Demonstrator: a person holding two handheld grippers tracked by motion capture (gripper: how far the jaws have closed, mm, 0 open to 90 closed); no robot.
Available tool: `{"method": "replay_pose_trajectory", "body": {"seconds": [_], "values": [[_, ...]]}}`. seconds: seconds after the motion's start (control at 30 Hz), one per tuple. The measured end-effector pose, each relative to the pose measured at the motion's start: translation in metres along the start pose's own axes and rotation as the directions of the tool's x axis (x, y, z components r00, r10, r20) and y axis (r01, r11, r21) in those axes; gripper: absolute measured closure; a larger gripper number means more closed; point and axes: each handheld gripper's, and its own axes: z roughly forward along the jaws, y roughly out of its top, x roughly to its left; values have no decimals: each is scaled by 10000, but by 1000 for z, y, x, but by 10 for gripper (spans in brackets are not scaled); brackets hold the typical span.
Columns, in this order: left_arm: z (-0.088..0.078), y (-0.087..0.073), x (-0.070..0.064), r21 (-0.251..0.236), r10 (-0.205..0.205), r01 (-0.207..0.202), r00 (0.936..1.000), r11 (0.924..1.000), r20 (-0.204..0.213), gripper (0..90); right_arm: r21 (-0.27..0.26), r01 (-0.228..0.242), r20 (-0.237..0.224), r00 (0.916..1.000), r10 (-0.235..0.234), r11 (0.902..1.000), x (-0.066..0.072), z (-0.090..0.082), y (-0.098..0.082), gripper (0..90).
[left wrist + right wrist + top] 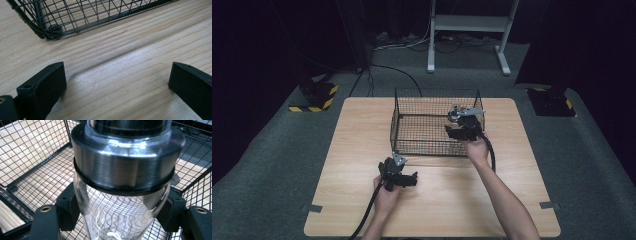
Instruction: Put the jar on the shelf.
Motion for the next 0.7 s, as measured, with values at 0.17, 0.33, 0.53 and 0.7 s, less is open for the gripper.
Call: {"method": "replay_pose_trajectory", "body": {"seconds": [0.17,0.33,0.53,0.7], "values": [[0,0,0,4,-7,7,10000,10000,2,15,-98,-31,18,10000,31,9999,0,-1,-2,310],[0,0,0,27,7,-7,10000,10000,-6,15,-5,67,-23,10000,-67,10000,0,-4,-3,308],[0,0,0,24,10,-10,10000,10000,2,15,60,-95,-35,9999,95,9999,-5,-6,-6,296],[0,0,0,25,16,-16,10000,10000,2,15,215,97,98,9999,-100,9997,-3,-5,-7,295]]}}
